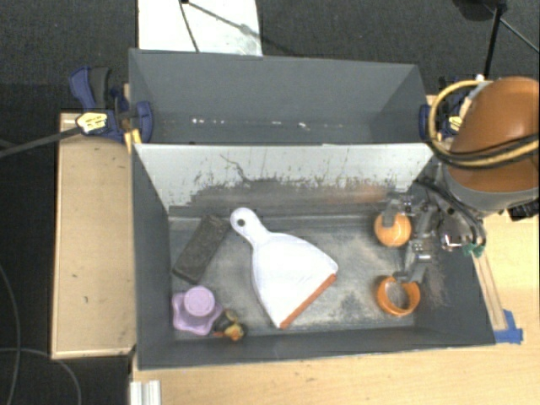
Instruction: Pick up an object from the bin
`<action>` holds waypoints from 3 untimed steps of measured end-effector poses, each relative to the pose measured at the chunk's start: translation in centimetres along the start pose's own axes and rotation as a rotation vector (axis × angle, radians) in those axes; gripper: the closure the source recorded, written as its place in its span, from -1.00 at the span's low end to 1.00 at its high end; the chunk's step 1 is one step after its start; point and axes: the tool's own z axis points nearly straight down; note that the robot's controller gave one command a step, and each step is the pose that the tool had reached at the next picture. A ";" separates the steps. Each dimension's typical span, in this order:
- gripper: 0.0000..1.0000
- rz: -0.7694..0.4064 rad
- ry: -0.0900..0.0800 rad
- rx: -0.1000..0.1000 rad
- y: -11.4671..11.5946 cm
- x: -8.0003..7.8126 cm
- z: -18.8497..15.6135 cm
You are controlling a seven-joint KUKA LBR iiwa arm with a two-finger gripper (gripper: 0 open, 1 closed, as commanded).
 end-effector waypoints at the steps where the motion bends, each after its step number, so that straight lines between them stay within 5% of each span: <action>1: -1.00 -0.002 -0.008 0.001 0.0 -0.2 -0.4; 2: -1.00 -0.061 -0.016 0.002 -2.3 0.1 3.2; 3: -1.00 -0.012 -0.006 0.001 -3.4 -0.6 6.5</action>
Offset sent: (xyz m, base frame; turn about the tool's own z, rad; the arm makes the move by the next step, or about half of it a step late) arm -0.0094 -0.0528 -0.0793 -0.1149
